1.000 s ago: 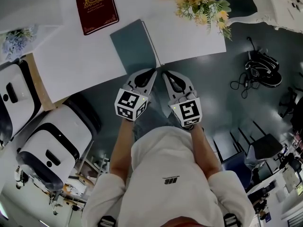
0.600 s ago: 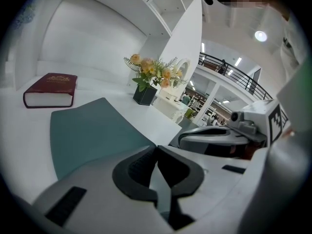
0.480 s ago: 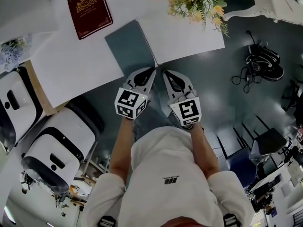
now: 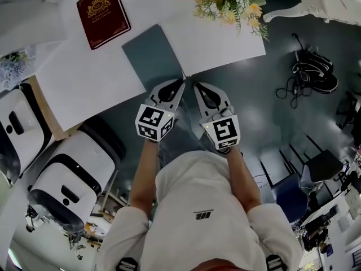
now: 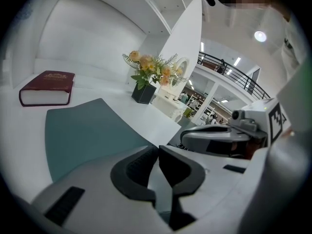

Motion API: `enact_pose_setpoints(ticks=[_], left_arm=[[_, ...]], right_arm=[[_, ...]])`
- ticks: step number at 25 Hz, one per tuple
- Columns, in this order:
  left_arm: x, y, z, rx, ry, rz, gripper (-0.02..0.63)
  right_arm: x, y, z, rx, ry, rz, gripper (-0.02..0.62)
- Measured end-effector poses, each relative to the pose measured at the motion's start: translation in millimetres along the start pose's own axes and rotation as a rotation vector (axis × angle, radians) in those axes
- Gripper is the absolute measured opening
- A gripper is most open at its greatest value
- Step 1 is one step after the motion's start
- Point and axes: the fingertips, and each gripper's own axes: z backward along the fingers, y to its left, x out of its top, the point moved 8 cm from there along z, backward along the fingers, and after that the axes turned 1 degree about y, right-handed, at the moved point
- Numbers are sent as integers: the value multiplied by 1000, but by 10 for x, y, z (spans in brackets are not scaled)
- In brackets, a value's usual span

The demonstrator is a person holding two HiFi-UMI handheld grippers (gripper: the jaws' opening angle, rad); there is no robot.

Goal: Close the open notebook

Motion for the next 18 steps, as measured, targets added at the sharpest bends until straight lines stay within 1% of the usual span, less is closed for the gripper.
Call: enact_pose_setpoints(ticks=[6,10,18], left_arm=[[47,-66,43,-2,-27,5,0],[103,-115,90,7,-44,-1,0],[187,-170,263,44,-81,-2,0]], right_arm=[[33,-10,47,6,-8,4,-3],[68,-23,92,4,-8,28,-3],[173,-7,173,20,-20,51,-3]])
